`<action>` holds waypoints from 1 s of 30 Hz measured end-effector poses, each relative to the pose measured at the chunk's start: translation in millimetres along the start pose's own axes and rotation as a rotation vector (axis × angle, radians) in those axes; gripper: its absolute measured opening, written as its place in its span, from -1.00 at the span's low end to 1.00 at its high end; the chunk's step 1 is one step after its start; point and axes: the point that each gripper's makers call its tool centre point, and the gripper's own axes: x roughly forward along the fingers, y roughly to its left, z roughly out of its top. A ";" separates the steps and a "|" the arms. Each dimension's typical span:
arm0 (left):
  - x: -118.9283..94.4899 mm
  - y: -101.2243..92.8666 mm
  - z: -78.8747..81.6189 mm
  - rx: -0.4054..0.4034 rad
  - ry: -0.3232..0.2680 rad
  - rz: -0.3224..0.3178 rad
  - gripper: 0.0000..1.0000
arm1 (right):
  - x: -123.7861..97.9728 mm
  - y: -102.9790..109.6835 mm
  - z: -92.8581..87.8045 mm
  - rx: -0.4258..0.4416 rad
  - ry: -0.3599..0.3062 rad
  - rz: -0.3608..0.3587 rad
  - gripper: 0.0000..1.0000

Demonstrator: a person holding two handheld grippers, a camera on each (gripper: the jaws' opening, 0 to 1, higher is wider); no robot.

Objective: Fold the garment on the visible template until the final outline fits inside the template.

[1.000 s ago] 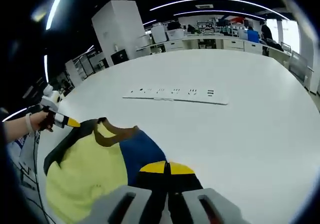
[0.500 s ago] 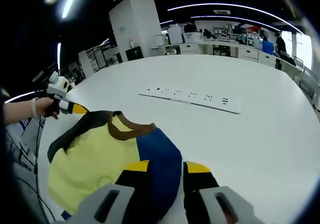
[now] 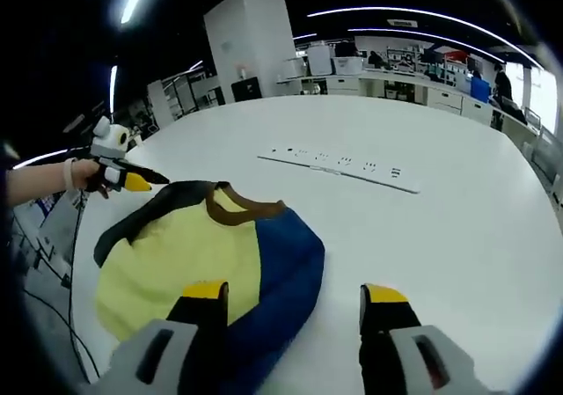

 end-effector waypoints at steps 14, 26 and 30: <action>-30.1 -20.7 -18.1 0.107 -0.028 -0.003 0.30 | -31.0 23.3 -21.2 0.033 -0.009 0.020 0.32; -67.7 -38.5 -35.1 0.113 -0.121 -0.005 0.32 | -56.1 36.8 -46.2 0.067 -0.012 0.019 0.25; -84.3 -43.5 -41.1 0.086 -0.171 0.000 0.31 | -61.6 43.2 -51.8 0.075 -0.015 0.022 0.24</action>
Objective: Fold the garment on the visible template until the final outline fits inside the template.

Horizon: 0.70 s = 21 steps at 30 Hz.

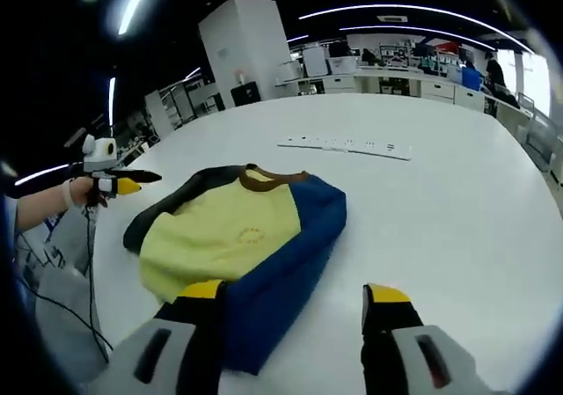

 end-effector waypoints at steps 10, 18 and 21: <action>-36.8 -24.6 -13.6 0.013 -0.065 -0.012 0.34 | -10.1 14.7 -18.3 0.021 0.000 0.015 0.21; -59.5 -24.6 -21.0 0.035 -0.092 0.021 0.35 | -22.0 19.8 -21.6 0.045 -0.023 0.008 0.20; -66.3 -23.9 -25.4 0.037 -0.095 0.038 0.36 | -26.6 22.0 -23.4 0.051 -0.028 0.007 0.20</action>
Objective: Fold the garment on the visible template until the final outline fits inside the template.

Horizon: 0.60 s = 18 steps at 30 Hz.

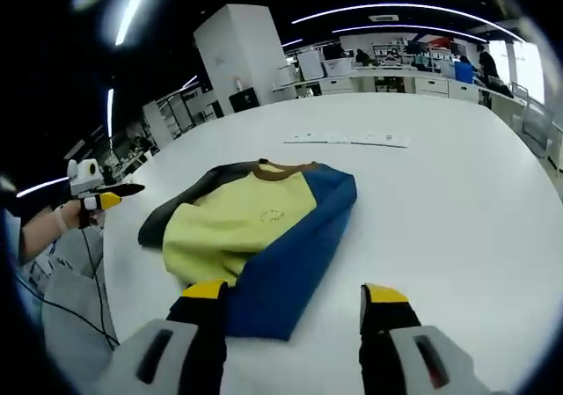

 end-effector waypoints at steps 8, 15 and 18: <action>-16.3 7.4 -11.3 -0.039 -0.068 0.064 0.37 | -16.8 14.9 -10.8 0.033 -0.022 -0.003 0.11; -30.0 6.7 -10.4 -0.021 -0.118 0.073 0.43 | -23.8 20.8 -21.3 0.035 -0.021 0.008 0.10; -32.9 1.2 -7.0 0.044 -0.145 0.071 0.43 | -27.1 24.9 -26.4 0.033 -0.017 0.015 0.10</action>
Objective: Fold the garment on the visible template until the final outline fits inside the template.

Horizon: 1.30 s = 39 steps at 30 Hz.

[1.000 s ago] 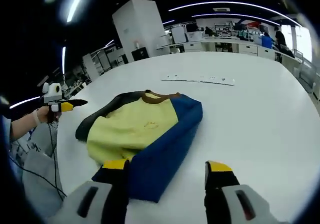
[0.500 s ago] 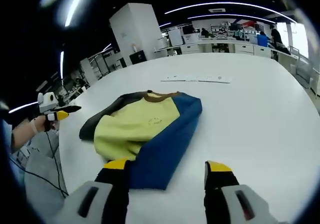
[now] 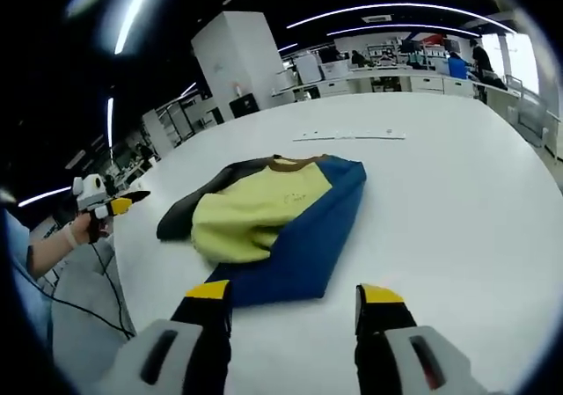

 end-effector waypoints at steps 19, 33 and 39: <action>-2.1 -20.2 -40.7 0.113 0.117 0.018 0.44 | 3.3 26.4 -20.8 0.063 0.006 0.044 -0.04; -4.3 -20.4 -46.2 0.115 0.136 0.025 0.47 | 24.7 54.8 -44.2 0.137 0.034 0.072 -0.32; -4.2 -19.7 -46.3 0.079 0.132 0.024 0.47 | 35.0 62.2 -47.2 0.183 0.038 0.082 -0.44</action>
